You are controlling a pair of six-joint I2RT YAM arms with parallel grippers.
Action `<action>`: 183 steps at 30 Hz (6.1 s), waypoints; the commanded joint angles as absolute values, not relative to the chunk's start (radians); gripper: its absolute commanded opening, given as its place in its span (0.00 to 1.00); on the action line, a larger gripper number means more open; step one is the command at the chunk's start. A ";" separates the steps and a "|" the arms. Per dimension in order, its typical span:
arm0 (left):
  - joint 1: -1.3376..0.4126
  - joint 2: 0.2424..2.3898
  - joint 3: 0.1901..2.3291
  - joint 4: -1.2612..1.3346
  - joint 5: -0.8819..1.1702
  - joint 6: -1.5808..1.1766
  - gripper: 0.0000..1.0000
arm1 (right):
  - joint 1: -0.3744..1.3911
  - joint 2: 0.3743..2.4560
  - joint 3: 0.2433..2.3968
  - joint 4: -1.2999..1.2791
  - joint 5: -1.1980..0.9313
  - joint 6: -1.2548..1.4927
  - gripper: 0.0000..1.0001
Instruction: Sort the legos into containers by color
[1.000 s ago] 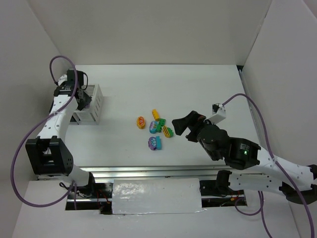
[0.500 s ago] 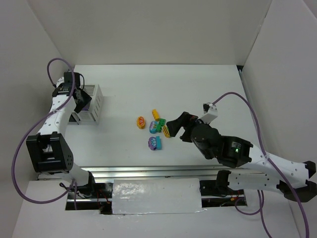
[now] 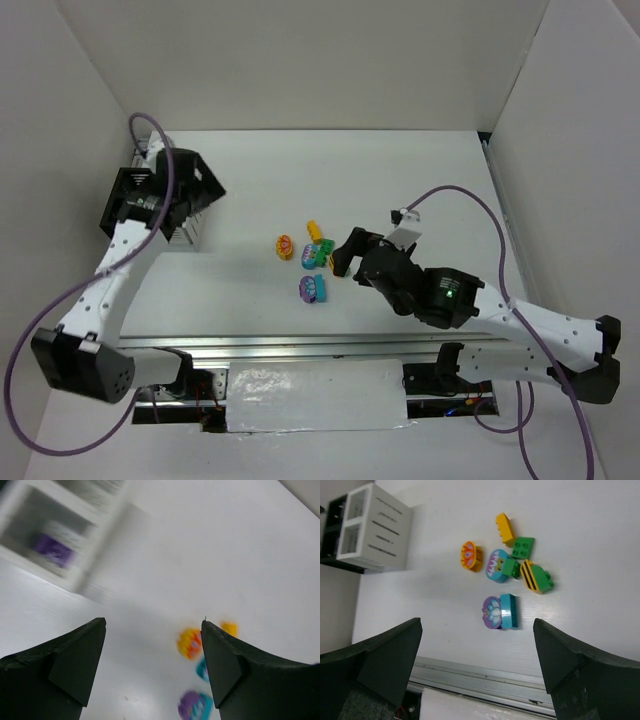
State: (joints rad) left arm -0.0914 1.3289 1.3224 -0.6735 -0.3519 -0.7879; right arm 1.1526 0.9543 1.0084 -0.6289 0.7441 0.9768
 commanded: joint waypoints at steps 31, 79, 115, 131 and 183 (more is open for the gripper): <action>-0.980 1.848 1.330 -0.650 -0.535 -1.115 0.97 | 1.137 0.704 0.943 -0.902 0.706 1.085 1.00; -1.132 0.994 0.778 0.236 0.020 0.035 0.00 | 1.109 0.965 1.247 -0.862 0.350 0.874 0.96; -1.030 0.914 1.061 -0.211 -0.158 -0.426 1.00 | 0.732 0.735 0.759 -0.223 -0.430 0.414 0.00; -0.936 0.937 1.008 -0.087 0.672 -0.382 0.99 | 0.726 0.732 0.945 -0.347 -0.802 0.224 0.00; -0.540 0.968 1.091 0.000 0.802 -0.569 0.00 | 0.712 0.707 0.759 -0.187 -0.905 0.233 0.00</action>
